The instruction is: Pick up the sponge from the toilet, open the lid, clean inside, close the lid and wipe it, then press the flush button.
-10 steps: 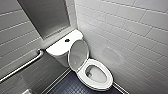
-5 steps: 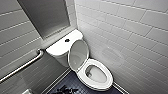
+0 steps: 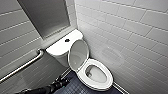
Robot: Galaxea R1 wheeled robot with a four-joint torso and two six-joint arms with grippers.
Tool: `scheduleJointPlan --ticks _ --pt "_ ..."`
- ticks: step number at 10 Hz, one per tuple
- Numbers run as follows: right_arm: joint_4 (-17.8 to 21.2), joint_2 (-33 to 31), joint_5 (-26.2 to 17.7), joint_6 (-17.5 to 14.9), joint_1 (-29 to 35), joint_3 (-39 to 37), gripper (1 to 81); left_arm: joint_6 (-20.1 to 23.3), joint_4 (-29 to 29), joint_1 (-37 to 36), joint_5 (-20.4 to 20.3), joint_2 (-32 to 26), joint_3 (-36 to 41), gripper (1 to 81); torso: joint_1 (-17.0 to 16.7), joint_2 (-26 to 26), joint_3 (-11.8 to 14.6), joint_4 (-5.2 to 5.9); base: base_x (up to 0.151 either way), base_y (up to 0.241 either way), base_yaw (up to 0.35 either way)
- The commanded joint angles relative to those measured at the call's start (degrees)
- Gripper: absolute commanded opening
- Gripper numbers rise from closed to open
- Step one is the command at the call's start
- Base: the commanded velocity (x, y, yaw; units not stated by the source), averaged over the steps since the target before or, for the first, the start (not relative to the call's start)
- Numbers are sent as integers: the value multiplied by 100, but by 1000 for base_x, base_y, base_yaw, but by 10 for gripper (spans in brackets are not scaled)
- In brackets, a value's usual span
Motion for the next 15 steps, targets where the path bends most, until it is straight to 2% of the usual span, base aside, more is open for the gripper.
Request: scheduleJointPlan --ticks 1,4,7,9,12,15 --pt "-142 -33 -439 -4 -389 61 10 -566 -102 -1288 -357 -15 -529 811 0 0 0 0 0 0 0" --pt "-125 2 -439 -4 -398 96 10 -795 -102 -1719 -313 -67 -696 811 0 0 0 -2 0 0 0" --pt "-108 29 -448 -4 -345 61 10 -804 -14 -1694 -340 -190 -767 811 -2 0 0 -2 0 0 0" --pt "-107 64 -465 -13 -213 52 10 -804 170 -1439 -384 -506 -346 811 -2 0 0 -2 0 0 0" --pt "-142 152 -553 -22 -46 43 10 -760 232 -1078 -384 -911 682 811 0 2 -2 -6 0 0 0" --pt "-178 213 -562 -31 -28 26 10 -777 259 -1033 -401 -867 754 811 0 2 -2 -6 0 0 0"
